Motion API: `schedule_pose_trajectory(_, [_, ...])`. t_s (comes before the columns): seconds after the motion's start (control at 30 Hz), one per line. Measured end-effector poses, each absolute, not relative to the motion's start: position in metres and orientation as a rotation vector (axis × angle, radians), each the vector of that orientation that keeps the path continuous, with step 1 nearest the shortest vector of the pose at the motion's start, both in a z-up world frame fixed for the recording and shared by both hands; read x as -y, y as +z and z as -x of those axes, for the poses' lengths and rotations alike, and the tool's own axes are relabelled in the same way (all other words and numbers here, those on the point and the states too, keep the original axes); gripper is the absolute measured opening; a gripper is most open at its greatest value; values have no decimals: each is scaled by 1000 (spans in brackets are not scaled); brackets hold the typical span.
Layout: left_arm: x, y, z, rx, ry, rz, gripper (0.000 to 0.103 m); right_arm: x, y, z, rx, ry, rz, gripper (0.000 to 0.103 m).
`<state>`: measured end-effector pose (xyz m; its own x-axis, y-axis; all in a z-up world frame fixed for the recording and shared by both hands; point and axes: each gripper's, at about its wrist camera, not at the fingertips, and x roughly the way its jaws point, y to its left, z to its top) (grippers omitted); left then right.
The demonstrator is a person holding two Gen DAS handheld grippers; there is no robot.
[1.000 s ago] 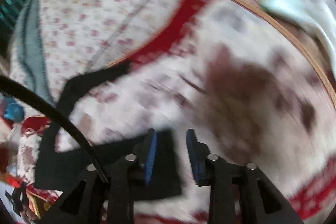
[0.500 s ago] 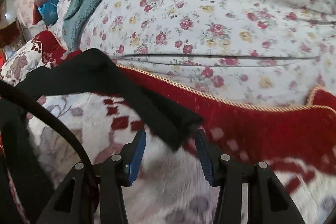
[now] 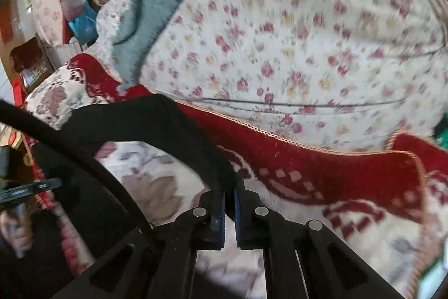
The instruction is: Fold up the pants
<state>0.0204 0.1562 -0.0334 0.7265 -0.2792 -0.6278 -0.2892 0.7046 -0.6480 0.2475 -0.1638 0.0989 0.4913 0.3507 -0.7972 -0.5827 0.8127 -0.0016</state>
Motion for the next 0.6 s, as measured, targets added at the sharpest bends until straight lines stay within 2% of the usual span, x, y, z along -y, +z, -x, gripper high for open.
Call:
schedule_pose_trajectory(0.17, [-158, -34, -18, -784, 3, 828, 33, 167, 135, -214, -906, 607, 273, 4])
schedule_pose_trajectory(0.6, [-158, -39, -23, -806, -5, 831, 33, 222, 84, -277, -945, 396, 26, 4])
